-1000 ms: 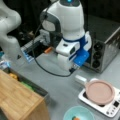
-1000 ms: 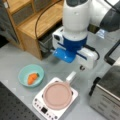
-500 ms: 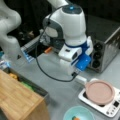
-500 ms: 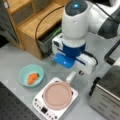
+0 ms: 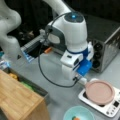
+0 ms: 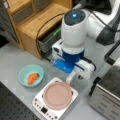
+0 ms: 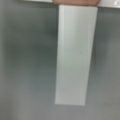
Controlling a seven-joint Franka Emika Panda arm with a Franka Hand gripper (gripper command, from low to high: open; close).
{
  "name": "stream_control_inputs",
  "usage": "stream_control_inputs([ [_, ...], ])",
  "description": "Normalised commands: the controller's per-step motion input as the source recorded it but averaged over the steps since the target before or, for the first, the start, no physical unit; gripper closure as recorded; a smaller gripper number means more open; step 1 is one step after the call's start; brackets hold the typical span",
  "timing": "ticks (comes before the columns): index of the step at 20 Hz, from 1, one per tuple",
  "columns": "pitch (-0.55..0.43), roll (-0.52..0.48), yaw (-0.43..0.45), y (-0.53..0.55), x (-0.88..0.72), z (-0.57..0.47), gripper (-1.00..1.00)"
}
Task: Pick up the pan. Place the pan on the table. Pick up the bowl. Place the bowl on the stove.
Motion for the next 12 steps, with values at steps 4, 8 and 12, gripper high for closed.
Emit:
stream_control_inputs([
  [4, 0.017, 0.047, -0.003, -0.02, 0.21, -0.07, -1.00],
  [8, 0.022, 0.044, 0.004, -0.04, 0.18, 0.04, -1.00],
  [12, 0.032, 0.034, 0.013, -0.03, 0.17, 0.01, -1.00],
])
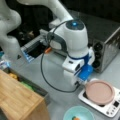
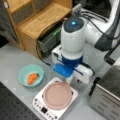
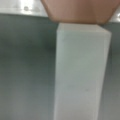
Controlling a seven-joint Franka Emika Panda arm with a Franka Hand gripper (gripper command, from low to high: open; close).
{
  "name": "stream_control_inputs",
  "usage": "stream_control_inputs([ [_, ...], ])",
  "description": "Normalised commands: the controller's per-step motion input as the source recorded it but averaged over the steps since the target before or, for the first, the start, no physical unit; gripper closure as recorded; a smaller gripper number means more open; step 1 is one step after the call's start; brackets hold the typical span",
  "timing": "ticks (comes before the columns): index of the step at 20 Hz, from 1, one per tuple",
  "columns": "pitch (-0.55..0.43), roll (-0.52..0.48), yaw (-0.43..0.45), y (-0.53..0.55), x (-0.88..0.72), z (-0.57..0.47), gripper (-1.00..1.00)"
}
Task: Pick up the pan. Place the pan on the table. Pick up the bowl. Place the bowl on the stove.
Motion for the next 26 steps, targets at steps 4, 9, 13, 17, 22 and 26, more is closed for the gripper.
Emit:
stream_control_inputs([
  [4, 0.029, 0.032, 0.026, -0.05, 0.22, -0.11, -1.00],
  [9, 0.033, 0.022, 0.036, -0.06, 0.25, -0.08, -1.00],
  [13, 0.059, 0.018, 0.041, -0.06, 0.22, 0.07, -1.00],
  [17, 0.078, 0.020, 0.038, -0.04, 0.18, 0.14, -1.00],
  [22, 0.099, 0.015, 0.032, -0.04, 0.10, 0.13, -1.00],
  [26, 0.100, 0.014, 0.032, -0.04, 0.05, 0.07, 1.00],
])
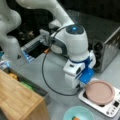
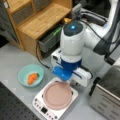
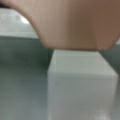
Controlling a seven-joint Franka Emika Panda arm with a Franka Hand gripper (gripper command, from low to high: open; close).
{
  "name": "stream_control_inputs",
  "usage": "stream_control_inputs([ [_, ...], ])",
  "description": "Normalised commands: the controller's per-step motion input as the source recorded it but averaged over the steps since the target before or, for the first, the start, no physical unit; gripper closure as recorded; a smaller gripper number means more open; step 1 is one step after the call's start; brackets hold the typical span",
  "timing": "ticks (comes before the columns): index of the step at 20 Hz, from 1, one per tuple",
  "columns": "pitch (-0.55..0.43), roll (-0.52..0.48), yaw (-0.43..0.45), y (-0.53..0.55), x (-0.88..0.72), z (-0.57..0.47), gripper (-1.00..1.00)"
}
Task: Pick up the pan. Place the pan on the table. Pick up the bowl. Place the bowl on the stove.
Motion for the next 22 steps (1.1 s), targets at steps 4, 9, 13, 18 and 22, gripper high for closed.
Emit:
stream_control_inputs([
  [4, 0.084, 0.016, 0.033, -0.04, 0.03, 0.03, 1.00],
  [9, 0.064, 0.015, 0.030, -0.02, 0.02, -0.01, 1.00],
  [13, 0.043, 0.019, 0.031, -0.01, 0.02, -0.04, 1.00],
  [18, 0.033, 0.022, 0.027, -0.01, 0.02, -0.02, 1.00],
  [22, 0.031, 0.024, 0.020, -0.01, 0.01, 0.00, 1.00],
])
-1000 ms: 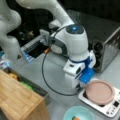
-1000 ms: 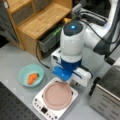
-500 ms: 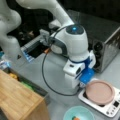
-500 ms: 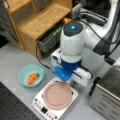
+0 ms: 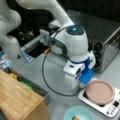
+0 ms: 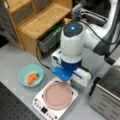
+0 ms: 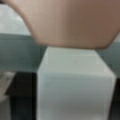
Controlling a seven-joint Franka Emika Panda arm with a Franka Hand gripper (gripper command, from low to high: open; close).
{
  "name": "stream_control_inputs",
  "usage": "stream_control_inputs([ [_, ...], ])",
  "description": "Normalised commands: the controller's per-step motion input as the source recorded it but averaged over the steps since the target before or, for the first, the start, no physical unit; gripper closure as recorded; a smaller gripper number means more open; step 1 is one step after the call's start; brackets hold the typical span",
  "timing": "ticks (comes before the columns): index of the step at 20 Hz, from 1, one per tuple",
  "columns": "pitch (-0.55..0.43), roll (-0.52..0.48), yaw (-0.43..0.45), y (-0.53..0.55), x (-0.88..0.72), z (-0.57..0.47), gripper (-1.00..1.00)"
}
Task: Pick up the pan. Place the pan on the table. Pick up the bowl. Place the bowl on the stove.
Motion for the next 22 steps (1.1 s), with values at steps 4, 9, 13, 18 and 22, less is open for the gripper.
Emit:
stream_control_inputs([
  [4, 0.035, 0.030, 0.015, -0.02, 0.00, 0.02, 1.00],
  [9, 0.055, 0.049, 0.025, -0.05, -0.10, 0.13, 1.00],
  [13, 0.065, 0.063, 0.036, -0.09, -0.20, 0.21, 1.00],
  [18, 0.022, 0.077, 0.046, -0.13, -0.23, 0.10, 1.00],
  [22, -0.019, 0.078, 0.054, -0.15, -0.28, -0.01, 1.00],
])
